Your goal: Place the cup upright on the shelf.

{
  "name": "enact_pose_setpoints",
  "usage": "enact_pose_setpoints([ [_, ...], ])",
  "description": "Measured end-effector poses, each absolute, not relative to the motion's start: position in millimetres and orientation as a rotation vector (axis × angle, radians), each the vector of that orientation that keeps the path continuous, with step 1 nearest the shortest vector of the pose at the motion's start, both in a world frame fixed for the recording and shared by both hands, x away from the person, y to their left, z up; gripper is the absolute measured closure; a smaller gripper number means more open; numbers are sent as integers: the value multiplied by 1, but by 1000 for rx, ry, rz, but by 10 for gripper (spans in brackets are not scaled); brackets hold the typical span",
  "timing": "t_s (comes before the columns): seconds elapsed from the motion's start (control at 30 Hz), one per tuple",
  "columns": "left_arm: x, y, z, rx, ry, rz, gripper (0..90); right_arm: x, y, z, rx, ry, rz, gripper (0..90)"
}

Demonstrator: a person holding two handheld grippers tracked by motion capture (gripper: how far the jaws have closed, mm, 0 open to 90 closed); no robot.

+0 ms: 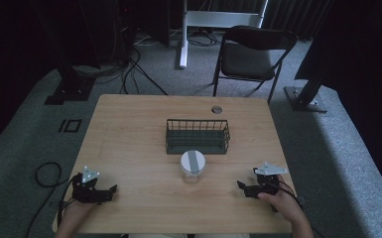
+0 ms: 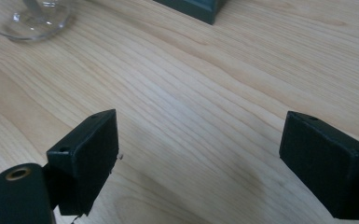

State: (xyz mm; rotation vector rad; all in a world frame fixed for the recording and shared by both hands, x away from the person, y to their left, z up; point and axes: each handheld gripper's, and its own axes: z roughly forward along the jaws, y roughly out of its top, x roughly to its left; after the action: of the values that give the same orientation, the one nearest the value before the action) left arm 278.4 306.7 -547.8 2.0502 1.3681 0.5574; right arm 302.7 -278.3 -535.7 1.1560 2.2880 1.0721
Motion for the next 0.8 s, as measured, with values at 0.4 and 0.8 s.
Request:
enact_pose_setpoints([
  [0.4, 278, 307, -548, 2049, 1368, 557, 6, 304, -259, -531, 1085, 2320, 1122, 114],
  [0.8, 278, 307, -548, 2049, 1369, 557, 6, 306, -235, -529, 1012, 2358, 1183, 115],
])
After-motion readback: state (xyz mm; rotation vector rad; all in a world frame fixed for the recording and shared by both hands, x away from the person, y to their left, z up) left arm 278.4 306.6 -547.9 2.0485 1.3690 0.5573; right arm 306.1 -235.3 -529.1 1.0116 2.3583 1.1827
